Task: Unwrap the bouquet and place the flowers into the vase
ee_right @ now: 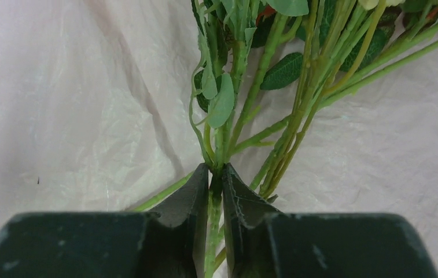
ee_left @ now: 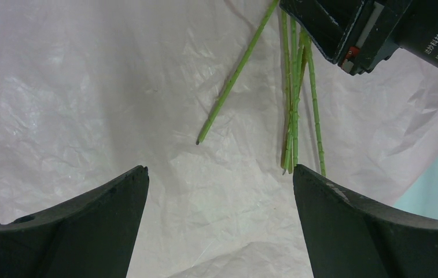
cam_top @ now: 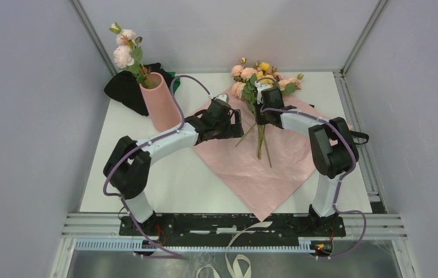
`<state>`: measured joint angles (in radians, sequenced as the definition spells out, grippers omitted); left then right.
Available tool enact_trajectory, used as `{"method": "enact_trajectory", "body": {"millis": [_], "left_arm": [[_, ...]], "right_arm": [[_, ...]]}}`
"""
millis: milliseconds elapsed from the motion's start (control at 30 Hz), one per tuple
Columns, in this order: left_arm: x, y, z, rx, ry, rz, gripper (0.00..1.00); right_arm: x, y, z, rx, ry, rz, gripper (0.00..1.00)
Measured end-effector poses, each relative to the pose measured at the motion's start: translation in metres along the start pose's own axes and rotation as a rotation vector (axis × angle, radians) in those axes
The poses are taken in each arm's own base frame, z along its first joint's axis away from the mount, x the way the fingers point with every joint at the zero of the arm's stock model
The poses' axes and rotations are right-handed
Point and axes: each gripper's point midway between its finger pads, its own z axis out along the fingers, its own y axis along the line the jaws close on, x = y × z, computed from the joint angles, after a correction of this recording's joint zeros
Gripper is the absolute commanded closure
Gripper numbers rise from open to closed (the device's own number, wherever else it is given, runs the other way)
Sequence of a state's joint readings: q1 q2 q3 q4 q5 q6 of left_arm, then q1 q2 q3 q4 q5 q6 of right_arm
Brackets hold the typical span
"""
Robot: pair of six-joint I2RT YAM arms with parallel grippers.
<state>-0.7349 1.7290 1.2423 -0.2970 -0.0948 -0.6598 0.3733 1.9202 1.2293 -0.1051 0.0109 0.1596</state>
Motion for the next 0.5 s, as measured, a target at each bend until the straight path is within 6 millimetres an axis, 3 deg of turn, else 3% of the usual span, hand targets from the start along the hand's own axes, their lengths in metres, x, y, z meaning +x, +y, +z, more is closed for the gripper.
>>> {"method": "enact_trajectory", "body": {"millis": [133, 300, 500], "left_arm": [[-0.0018, 0.0022, 0.0003, -0.003, -0.002, -0.005, 0.0], [-0.0024, 0.0027, 0.0003, 0.0, 0.0, -0.008, 0.0], [-0.0004, 0.0009, 0.0007, 0.013, 0.007, -0.008, 0.0]], "right_arm": [[-0.004, 0.0011, 0.0006, -0.005, -0.016, 0.001, 0.69], [-0.0059, 0.0014, 0.001, -0.007, -0.025, 0.001, 0.67], [-0.0017, 0.0009, 0.0018, -0.006, -0.019, -0.001, 0.79]]}}
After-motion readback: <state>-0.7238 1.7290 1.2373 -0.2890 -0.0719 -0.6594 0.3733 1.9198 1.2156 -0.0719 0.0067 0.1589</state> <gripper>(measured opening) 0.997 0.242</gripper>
